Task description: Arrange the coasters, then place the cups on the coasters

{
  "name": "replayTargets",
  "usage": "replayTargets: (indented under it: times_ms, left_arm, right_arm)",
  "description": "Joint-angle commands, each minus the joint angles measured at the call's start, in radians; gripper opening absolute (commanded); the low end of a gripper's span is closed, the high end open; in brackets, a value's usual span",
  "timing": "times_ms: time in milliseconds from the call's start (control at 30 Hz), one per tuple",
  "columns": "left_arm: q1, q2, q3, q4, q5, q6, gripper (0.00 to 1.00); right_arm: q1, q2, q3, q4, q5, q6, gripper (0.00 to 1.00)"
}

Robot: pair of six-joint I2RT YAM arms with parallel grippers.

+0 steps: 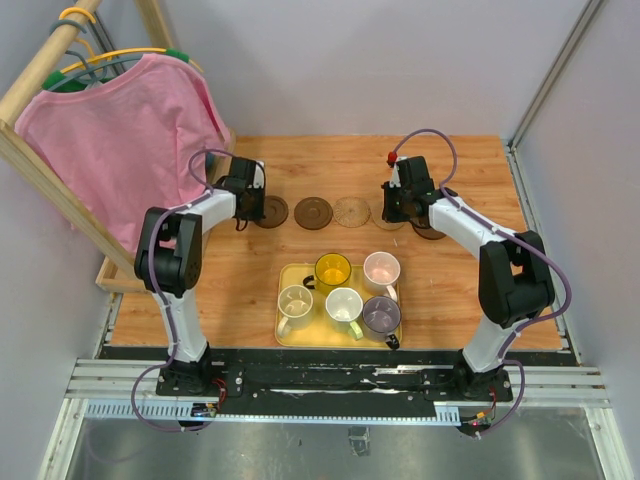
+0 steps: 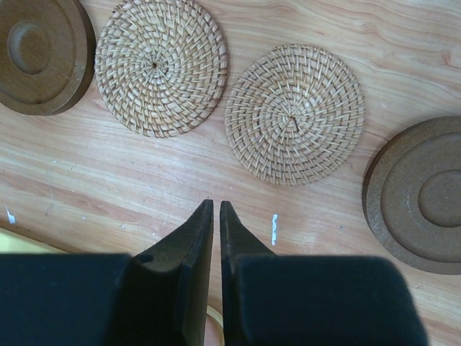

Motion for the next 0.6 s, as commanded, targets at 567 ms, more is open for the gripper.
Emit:
replayTargets:
  times_ms: [567]
  left_arm:
    - [-0.011, -0.130, 0.093, 0.029, 0.111, -0.063, 0.01]
  right_arm:
    - [-0.009, -0.005, 0.039, 0.010, 0.047, -0.040, 0.09]
